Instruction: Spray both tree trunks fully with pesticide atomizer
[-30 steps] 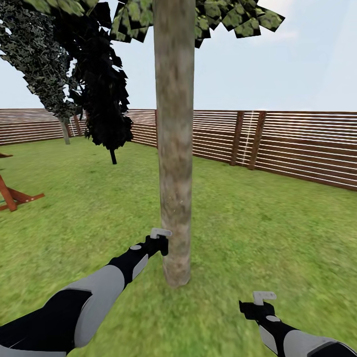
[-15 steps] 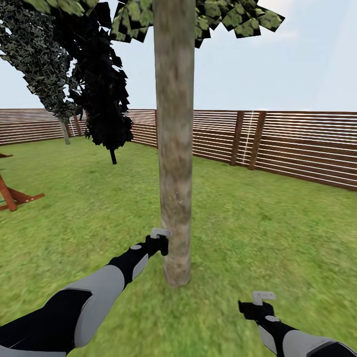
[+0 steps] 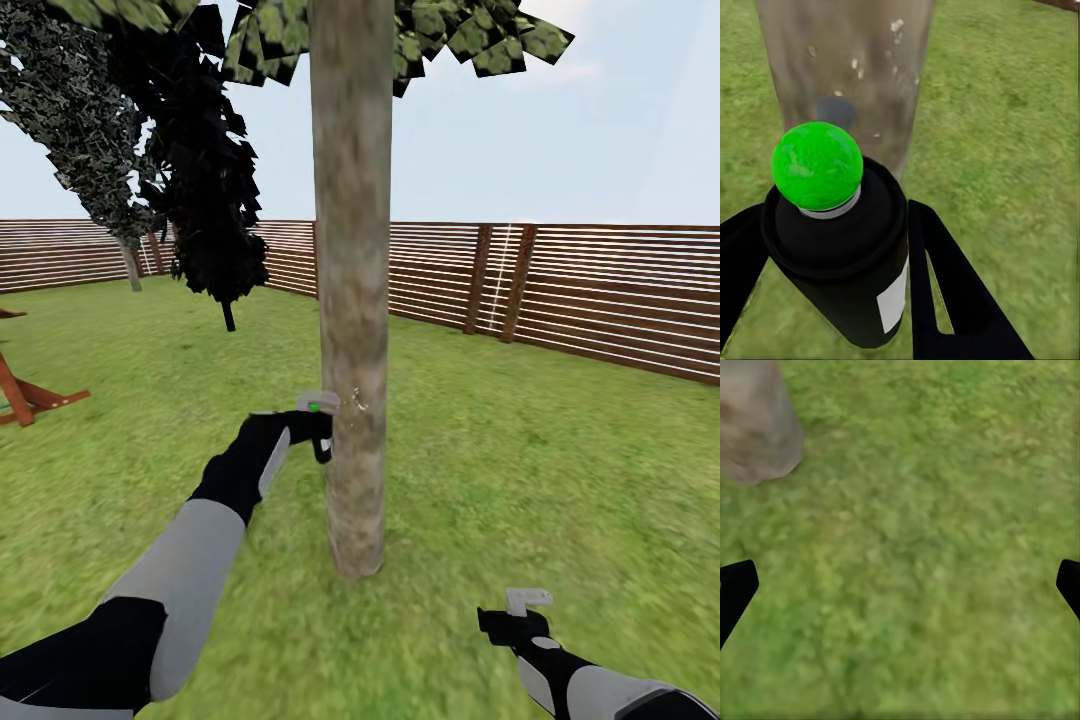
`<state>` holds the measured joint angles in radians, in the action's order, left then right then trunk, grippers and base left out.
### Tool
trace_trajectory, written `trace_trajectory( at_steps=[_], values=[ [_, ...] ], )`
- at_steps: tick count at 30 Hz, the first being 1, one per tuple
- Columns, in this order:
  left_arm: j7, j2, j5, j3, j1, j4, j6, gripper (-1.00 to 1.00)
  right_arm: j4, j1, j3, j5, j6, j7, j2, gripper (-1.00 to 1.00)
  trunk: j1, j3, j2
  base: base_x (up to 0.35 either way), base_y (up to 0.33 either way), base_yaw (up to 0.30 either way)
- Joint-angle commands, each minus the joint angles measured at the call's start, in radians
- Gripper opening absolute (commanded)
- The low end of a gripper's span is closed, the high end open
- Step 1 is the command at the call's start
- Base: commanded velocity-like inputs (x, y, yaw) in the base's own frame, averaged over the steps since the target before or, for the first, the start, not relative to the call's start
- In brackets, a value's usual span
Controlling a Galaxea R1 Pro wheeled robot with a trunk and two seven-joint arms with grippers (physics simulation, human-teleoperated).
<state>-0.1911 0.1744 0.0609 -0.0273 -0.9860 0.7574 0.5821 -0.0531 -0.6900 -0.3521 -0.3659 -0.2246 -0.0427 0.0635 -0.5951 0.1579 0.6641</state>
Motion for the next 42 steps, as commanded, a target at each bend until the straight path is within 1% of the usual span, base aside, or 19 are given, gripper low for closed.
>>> trace_trajectory(
  at_steps=[1, 2, 4, 7, 10, 12, 14, 16, 19, 23, 24, 25, 26, 27, 28, 29, 31, 34, 42],
  values=[
    [-0.006, 0.0, 0.007, 0.001, 0.0, 0.048, 0.026, -1.0, -0.004, -0.002, -0.008, -0.007, -0.006, 0.0, -0.001, 1.0, 0.0, 0.002, 0.001, 0.0, 0.0, 0.0],
    [-0.007, 0.0, 0.007, -0.003, 0.0, 0.095, 0.042, -1.0, -0.004, -0.001, -0.008, -0.007, -0.006, 0.0, -0.001, 1.0, 0.0, 0.002, 0.001, 0.0, 0.0, 0.0],
    [-0.007, 0.0, 0.004, -0.005, 0.0, 0.135, 0.058, -1.0, -0.004, -0.001, -0.008, -0.007, -0.005, 0.0, -0.001, 1.0, 0.0, 0.002, 0.001, 0.0, 0.0, 0.0],
    [-0.007, 0.0, 0.001, -0.008, -0.002, 0.291, 0.236, -1.0, -0.004, -0.002, -0.009, -0.007, -0.004, -0.001, -0.001, 1.0, 0.0, 0.002, 0.001, 0.0, 0.0, 0.0],
    [-0.007, 0.0, 0.0, -0.008, -0.003, 0.412, 0.361, -1.0, -0.004, -0.001, -0.008, -0.007, -0.004, -0.001, -0.001, 1.0, 0.0, 0.002, 0.001, 0.0, 0.0, 0.0],
    [-0.007, 0.0, -0.025, -0.008, -0.006, 0.436, 0.387, -1.0, -0.004, -0.001, -0.008, -0.007, 0.002, -0.002, -0.003, 1.0, 0.0, 0.002, 0.001, 0.0, 0.0, 0.0],
    [-0.007, 0.0, -0.058, -0.008, -0.026, 0.443, 0.396, -1.0, -0.004, -0.001, -0.009, -0.007, 0.056, -0.001, -0.004, 1.0, 0.0, 0.002, 0.001, 0.0, 0.0, 0.0],
    [-0.007, 0.0, -0.079, -0.008, -0.077, 0.444, 0.401, -1.0, -0.003, -0.001, -0.009, -0.006, 0.1, -0.001, -0.005, 1.0, 0.0, 0.002, 0.001, 0.0, 0.0, 0.0],
    [-0.007, 0.0, -0.088, -0.008, -0.148, 0.432, 0.403, -1.0, -0.003, -0.001, -0.009, -0.006, 0.117, -0.001, -0.006, 1.0, 0.0, 0.002, 0.001, 0.0, 0.0, 0.0],
    [-0.007, 0.0, -0.09, -0.008, -0.28, 0.356, 0.404, -1.0, -0.003, -0.002, -0.01, -0.005, 0.123, -0.001, -0.014, 1.0, 0.0, 0.002, 0.001, 0.0, 0.0, 0.0],
    [-0.007, 0.0, -0.09, -0.008, -0.315, 0.335, 0.405, -1.0, -0.003, -0.001, -0.01, -0.005, 0.123, -0.001, -0.015, 1.0, 0.0, 0.002, 0.001, 0.0, 0.0, 0.0],
    [-0.007, 0.0, -0.09, -0.007, -0.388, 0.295, 0.405, -1.0, -0.003, -0.001, -0.01, -0.005, 0.124, -0.001, -0.015, 1.0, 0.0, 0.002, 0.001, 0.0, 0.0, 0.0],
    [-0.007, 0.0, -0.091, -0.007, -0.442, 0.262, 0.406, -1.0, -0.002, -0.001, -0.01, -0.005, 0.124, -0.001, -0.016, 1.0, 0.0, 0.002, 0.001, 0.0, 0.0, 0.0],
    [-0.007, 0.0, -0.096, -0.006, -0.473, 0.242, 0.406, -1.0, -0.003, -0.002, -0.01, -0.005, 0.125, -0.001, -0.016, 1.0, 0.0, 0.002, 0.001, 0.0, 0.0, 0.0],
    [-0.007, 0.0, -0.111, -0.006, -0.503, 0.223, 0.406, -1.0, -0.002, -0.002, -0.01, -0.005, 0.125, -0.001, -0.016, 1.0, 0.0, 0.002, 0.001, 0.0, 0.0, 0.0],
    [-0.007, 0.0, -0.137, -0.006, -0.528, 0.208, 0.406, -1.0, -0.003, -0.001, -0.009, -0.005, 0.125, -0.001, -0.016, 1.0, 0.0, 0.002, 0.001, 0.0, 0.0, 0.0],
    [-0.007, 0.0, -0.206, -0.005, -0.587, 0.173, 0.406, -1.0, -0.002, -0.001, -0.009, -0.005, 0.125, -0.001, -0.016, 1.0, 0.0, 0.002, 0.001, 0.0, 0.0, 0.0],
    [-0.006, 0.0, -0.241, -0.005, -0.625, 0.148, 0.406, -1.0, -0.003, -0.001, -0.009, -0.005, 0.125, -0.001, -0.016, 1.0, 0.0, 0.002, 0.001, 0.0, 0.0, 0.0],
    [-0.003, 0.0, -0.246, -0.002, -0.632, 0.142, 0.404, -1.0, -0.003, -0.001, -0.009, -0.005, 0.125, -0.001, -0.016, 1.0, 0.0, 0.002, 0.001, 0.0, 0.0, 0.0]
  ],
)
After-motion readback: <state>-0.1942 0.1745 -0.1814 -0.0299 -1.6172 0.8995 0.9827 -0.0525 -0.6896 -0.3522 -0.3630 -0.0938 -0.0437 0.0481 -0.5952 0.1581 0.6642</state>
